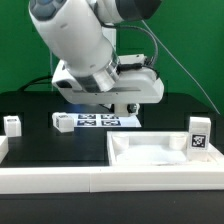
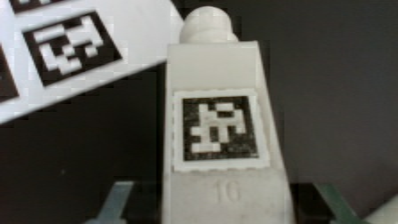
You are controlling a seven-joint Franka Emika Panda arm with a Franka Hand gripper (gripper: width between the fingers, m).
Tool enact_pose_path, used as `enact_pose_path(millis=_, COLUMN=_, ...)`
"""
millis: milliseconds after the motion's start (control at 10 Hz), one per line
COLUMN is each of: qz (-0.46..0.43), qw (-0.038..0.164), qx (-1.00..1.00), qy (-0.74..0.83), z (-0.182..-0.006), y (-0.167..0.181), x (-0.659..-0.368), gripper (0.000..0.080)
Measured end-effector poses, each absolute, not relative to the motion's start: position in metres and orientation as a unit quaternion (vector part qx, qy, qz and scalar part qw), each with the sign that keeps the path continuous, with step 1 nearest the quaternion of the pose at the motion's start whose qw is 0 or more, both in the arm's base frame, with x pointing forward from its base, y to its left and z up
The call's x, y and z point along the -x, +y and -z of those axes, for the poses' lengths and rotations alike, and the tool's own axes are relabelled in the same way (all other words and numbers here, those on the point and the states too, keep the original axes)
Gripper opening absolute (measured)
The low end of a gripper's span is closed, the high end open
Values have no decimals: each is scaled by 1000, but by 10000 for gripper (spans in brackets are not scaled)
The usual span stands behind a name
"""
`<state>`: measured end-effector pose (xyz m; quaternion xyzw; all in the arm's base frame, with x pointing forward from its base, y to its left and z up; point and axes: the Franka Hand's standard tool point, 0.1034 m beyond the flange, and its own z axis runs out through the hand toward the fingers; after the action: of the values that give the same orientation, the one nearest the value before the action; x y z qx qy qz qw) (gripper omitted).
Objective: Assemble square table
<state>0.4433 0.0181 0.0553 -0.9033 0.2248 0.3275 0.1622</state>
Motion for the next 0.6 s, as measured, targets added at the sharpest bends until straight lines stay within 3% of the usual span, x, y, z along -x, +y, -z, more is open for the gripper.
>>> enact_pose_path(millis=200, qz=-278, qw=156, qx=921, qy=226, z=-63, y=14, x=-450, gripper=293)
enact_pose_path(millis=400, qz=-228, qw=157, qx=934, qy=224, z=-89, y=6, x=-475, gripper=293)
enact_pose_path(millis=600, qz=-160, qw=140, qx=950, qy=229, z=-89, y=2, x=-489, gripper=293)
